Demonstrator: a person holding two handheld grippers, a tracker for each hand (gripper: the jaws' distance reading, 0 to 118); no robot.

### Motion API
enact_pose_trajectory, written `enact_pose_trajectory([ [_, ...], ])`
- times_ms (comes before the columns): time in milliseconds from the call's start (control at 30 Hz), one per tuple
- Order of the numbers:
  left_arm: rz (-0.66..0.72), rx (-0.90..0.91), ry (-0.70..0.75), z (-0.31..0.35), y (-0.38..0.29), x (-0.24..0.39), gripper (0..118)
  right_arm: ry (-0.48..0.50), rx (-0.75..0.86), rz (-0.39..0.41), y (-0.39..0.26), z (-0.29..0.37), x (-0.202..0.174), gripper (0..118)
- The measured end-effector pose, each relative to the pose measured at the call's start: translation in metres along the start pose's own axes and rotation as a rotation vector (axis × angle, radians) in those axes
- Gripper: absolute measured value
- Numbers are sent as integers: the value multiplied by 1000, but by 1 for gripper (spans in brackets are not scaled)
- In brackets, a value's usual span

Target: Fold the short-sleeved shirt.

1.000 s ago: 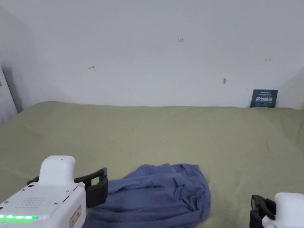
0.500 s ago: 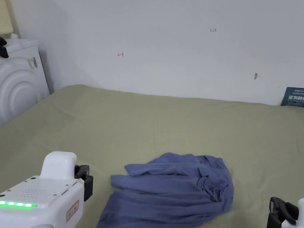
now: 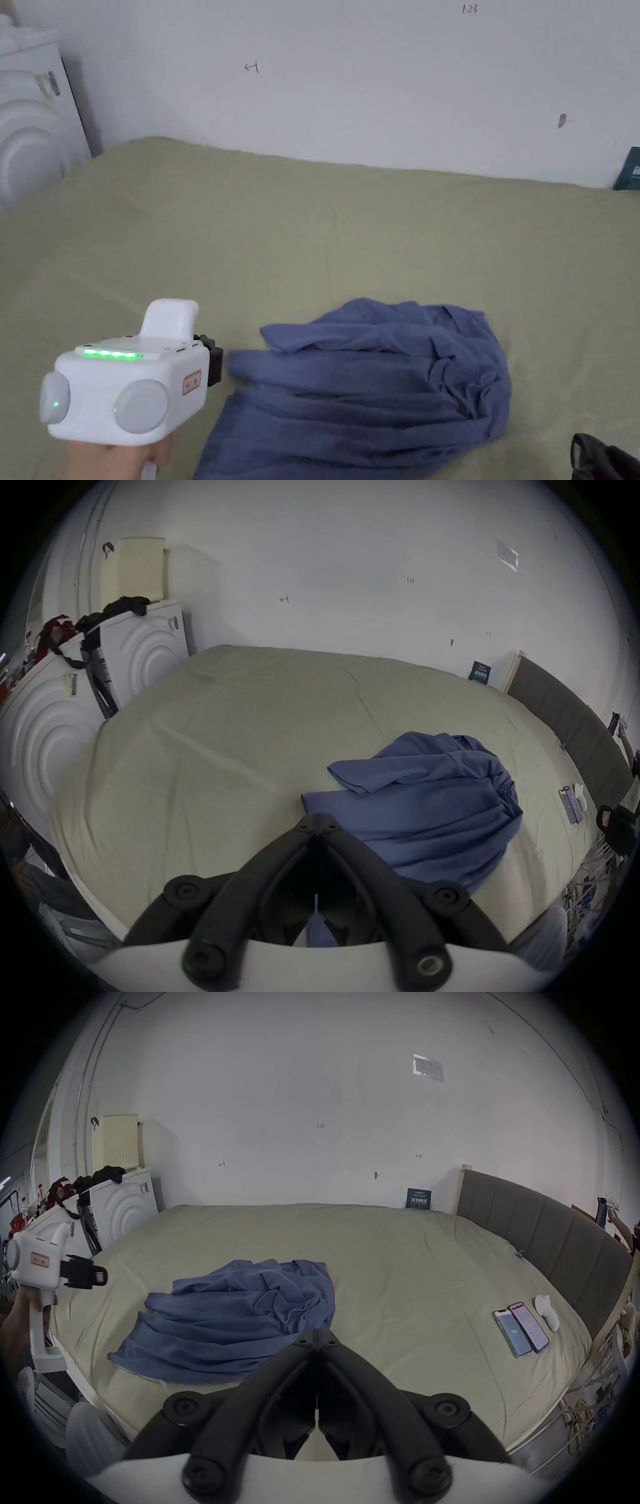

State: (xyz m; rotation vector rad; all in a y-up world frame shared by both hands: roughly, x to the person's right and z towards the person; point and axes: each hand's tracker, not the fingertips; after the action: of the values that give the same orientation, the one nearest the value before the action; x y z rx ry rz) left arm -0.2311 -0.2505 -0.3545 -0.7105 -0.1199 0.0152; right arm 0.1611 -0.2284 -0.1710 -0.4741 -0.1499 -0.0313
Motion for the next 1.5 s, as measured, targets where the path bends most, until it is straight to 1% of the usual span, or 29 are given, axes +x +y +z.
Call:
enact_pose_trajectory([
  [33, 5, -15, -10, -12, 3, 1, 0, 1, -12, -1, 0, -5, 0, 2],
  [67, 11, -46, -19, -27, 6, 1, 22, -1, -23, 1, -1, -10, 0, 2],
  [133, 21, -102, 4, -59, 8, -1, 103, -8, -42, 12, -3, -19, 0, 2],
  [167, 22, -142, 10, -76, 8, -1, 118, -9, -52, 17, -5, -23, 0, 2],
  [200, 29, -182, 5, -92, 7, -2, 116, -8, -62, 20, -6, -27, 0, 2],
  [233, 32, -166, 2, -103, 9, -2, 116, -6, -76, 27, -8, -31, 0, 2],
  [333, 20, -235, 76, -142, 6, 0, 116, -3, -107, 56, -12, -41, -2, 2],
  [400, -44, -307, 104, -165, -1, 5, 114, -2, -122, 73, -15, -45, -2, 2],
  [433, -60, -328, 83, -170, -7, 8, 113, 2, -129, 77, -15, -47, -1, 2],
  [467, -50, -296, 77, -165, -12, 9, 102, 6, -143, 84, -16, -50, -1, 2],
  [500, -52, -269, 89, -156, -9, 8, 102, 6, -151, 89, -16, -52, -2, 2],
  [533, -46, -269, 56, -150, -5, 8, 96, 12, -152, 92, -17, -54, -1, 2],
  [567, -44, -243, 51, -143, -5, 9, 80, 17, -156, 94, -17, -56, -1, 2],
  [600, -57, -210, 41, -138, -4, 8, 52, 23, -160, 95, -17, -59, -1, 2],
  [633, -53, -215, 9, -138, -3, 9, 6, 29, -163, 96, -17, -62, 0, 2],
  [667, -43, -216, 50, -137, -4, 11, 1, 35, -169, 96, -16, -66, 1, 2],
  [833, -11, -234, 3, -137, -7, 5, 1, 39, -195, 49, -4, -89, 15, 2],
  [900, -4, -237, -5, -136, -7, 3, 1, 36, -189, 52, 7, -107, 24, 2],
  [967, -18, -236, -5, -137, -6, 4, 1, 22, -193, 77, 21, -131, 31, 2],
  [1033, -28, -235, -5, -137, -8, 4, 1, 7, -191, 77, 36, -159, 37, 2],
  [1167, -33, -241, -7, -140, -9, 4, 1, 28, -225, 70, 65, -230, 48, 2],
  [1200, -25, -241, -7, -140, -10, 3, 1, 42, -241, 67, 70, -248, 49, 10],
  [1233, -21, -241, -9, -142, -9, 4, 1, 67, -284, 74, 74, -268, 50, 41],
  [1267, -21, -241, -11, -142, -10, 3, 1, 69, -339, 91, 78, -289, 50, 97],
  [1300, -15, -240, -13, -142, -11, 2, 1, 61, -392, 97, 78, -310, 49, 118],
  [1367, 0, -240, -15, -143, -10, 2, 1, 69, -483, 103, 74, -341, 47, 107],
  [1400, 0, -240, -16, -143, -10, 2, 1, 84, -492, 123, 70, -354, 44, 106],
  [1433, 3, -240, -16, -143, -11, 2, 1, 19, -512, 130, 68, -365, 40, 106],
  [1500, 10, -240, -19, -146, -12, 2, 1, 9, -543, 171, 58, -382, 32, 106],
])
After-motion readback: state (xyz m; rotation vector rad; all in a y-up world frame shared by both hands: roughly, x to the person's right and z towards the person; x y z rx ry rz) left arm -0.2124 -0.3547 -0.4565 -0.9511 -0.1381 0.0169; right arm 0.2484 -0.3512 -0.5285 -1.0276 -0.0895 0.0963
